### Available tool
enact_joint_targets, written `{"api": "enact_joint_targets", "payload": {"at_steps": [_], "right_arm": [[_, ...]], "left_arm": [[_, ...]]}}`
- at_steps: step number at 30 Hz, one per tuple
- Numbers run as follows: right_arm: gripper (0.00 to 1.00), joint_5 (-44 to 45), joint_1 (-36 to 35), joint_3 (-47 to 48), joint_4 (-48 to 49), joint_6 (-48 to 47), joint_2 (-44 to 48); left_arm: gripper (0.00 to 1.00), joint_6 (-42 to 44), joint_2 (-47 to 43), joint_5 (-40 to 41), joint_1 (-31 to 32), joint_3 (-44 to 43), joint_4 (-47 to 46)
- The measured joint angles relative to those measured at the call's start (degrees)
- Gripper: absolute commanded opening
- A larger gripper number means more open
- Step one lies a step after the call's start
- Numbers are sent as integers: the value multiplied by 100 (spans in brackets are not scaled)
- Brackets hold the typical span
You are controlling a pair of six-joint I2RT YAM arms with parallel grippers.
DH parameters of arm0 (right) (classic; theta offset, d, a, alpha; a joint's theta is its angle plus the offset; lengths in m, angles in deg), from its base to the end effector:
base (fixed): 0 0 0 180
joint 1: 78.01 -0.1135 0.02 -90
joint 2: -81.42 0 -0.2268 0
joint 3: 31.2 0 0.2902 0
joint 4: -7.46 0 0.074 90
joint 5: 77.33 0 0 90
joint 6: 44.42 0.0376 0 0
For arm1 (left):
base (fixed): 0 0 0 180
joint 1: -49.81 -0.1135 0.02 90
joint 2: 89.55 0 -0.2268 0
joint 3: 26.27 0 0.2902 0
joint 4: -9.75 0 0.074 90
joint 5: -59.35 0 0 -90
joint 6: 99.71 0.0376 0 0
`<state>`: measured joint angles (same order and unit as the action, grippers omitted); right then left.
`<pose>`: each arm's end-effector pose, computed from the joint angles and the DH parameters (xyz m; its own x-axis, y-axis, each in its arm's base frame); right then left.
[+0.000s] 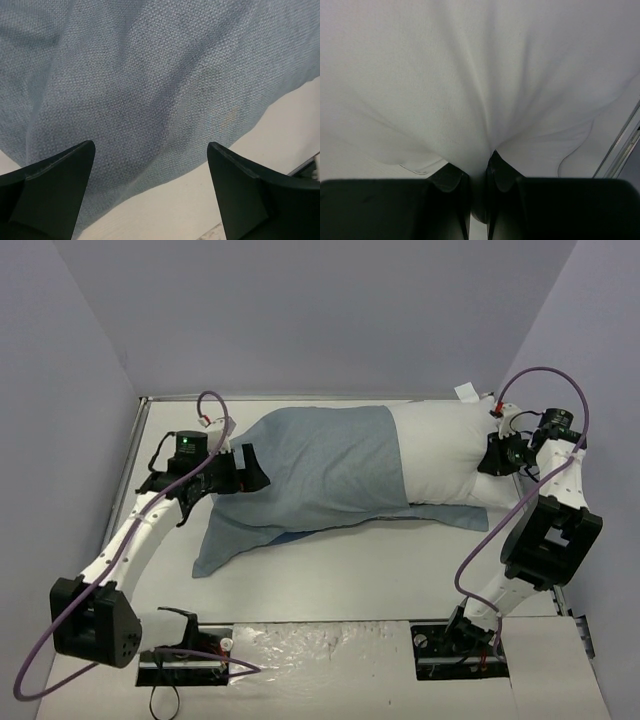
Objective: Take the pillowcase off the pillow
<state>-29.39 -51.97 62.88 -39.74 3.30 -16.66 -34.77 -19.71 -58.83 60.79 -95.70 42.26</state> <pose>0.3752 -0.1553 0.2384 -0.4836 -0.3196 -0.8148 -0.5090 0.8601 -0.0353 0.3127 -0.0788 0.2661 -0.7192 -0.2408 -0.6517 0.2786 0.7593 -0.5880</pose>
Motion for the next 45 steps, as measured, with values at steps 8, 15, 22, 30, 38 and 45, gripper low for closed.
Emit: {"api": "enact_joint_targets", "payload": {"at_steps": [8,15,22,30,38,45], "right_arm": [[0,2,-26,-72,37,-42,15],[0,2,-31,-101,39,-44,15],[0,-2,-59,-101,33,-46,20],[0,-859,-63,422,-496,164,48],[0,-1950,-2,1582,-647,855,426],[7,-1268,164,1019,-428,640,651]], "left_arm": [[97,1563,935,883,763,-911,767],[41,2135,1368,1040,992,-920,1016],[2,2037,1392,1008,981,-658,946],[2,1261,542,1196,24,-660,636],[2,647,-796,1547,-1187,-1034,103],[15,282,-1010,1209,-1786,-651,-120]]}}
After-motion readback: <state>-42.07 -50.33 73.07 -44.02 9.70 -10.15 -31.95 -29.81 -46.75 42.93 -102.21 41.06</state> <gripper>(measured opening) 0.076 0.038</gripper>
